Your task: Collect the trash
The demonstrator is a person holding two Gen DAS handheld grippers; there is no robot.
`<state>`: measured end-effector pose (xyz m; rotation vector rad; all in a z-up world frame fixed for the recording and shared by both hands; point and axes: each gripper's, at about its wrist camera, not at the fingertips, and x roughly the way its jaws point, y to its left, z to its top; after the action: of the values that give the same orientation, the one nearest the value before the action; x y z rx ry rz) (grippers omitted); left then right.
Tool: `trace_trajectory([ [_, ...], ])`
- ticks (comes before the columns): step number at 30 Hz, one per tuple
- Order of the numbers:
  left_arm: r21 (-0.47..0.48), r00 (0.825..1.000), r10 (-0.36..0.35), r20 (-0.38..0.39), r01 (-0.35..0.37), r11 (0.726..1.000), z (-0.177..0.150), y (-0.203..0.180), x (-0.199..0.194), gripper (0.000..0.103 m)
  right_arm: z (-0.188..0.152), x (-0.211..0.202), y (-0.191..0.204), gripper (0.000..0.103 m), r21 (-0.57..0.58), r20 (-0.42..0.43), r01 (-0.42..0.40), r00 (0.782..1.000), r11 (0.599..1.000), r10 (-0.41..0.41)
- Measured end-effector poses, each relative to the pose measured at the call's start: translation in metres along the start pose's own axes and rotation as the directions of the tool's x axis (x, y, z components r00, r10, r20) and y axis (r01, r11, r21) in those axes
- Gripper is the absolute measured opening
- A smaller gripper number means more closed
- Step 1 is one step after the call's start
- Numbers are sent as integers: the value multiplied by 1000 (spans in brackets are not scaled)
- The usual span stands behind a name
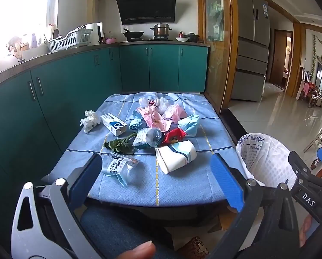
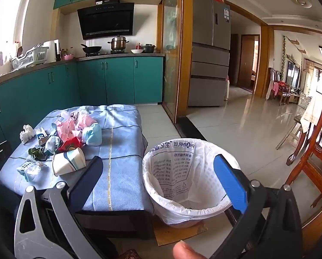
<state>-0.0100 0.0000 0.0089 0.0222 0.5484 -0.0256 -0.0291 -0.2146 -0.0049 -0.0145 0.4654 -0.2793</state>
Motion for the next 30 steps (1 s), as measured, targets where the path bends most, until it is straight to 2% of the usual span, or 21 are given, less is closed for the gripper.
trace_trajectory([
  [30,15,1000,4,2,-4,1000,4,-4,-2,100,-1,5,5,100,2,-9,-19,1000,1000,19],
])
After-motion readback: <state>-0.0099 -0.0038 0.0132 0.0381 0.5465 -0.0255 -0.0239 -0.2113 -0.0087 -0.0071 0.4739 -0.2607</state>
